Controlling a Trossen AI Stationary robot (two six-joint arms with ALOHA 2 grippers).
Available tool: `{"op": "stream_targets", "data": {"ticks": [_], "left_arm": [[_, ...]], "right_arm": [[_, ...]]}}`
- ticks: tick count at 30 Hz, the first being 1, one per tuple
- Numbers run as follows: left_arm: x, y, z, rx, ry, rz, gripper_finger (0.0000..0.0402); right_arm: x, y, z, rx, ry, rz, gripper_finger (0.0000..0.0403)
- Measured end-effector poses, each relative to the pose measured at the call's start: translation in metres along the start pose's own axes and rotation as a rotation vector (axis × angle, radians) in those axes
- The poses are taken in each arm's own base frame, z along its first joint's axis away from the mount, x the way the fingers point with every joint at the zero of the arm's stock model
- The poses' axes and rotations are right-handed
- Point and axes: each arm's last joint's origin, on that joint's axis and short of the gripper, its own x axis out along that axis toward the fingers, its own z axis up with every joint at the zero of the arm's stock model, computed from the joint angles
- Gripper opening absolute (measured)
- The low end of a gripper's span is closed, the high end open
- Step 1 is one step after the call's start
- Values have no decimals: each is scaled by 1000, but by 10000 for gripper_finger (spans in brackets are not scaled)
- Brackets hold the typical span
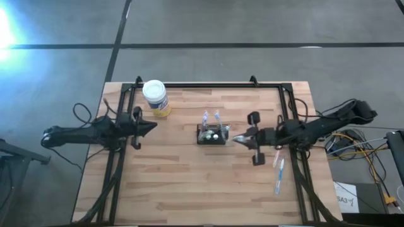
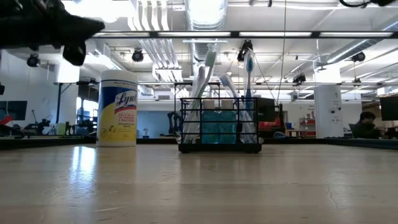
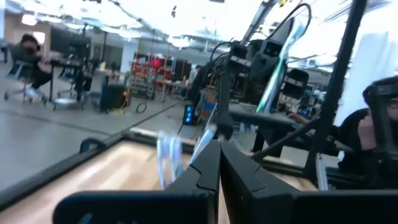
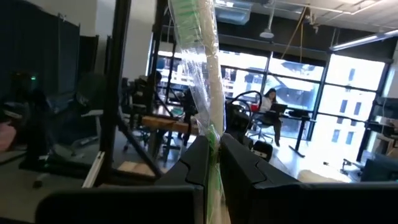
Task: Pick & Place toothbrushing station
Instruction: Put the green toothbrush into the wire organizer
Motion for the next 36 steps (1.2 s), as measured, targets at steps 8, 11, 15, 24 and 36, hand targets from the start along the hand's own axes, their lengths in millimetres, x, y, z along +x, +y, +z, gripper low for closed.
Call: {"op": "stream_targets", "data": {"ticks": [8, 11, 15, 24, 36], "left_arm": [[17, -12, 43, 109, 0, -84, 12], [30, -17, 58, 148, 20, -124, 12], [51, -23, 74, 179, 89, -124, 12], [106, -32, 81, 197, 249, -149, 60], [145, -40, 95, 223, 200, -194, 234]], "right_arm": [[54, -19, 4, 39, -9, 47, 19], [69, -28, -3, 59, -2, 45, 19], [88, -34, -12, 57, 4, 30, 19], [115, -41, -25, 40, -6, 15, 19], [112, -47, -30, 64, 0, -13, 19]]}}
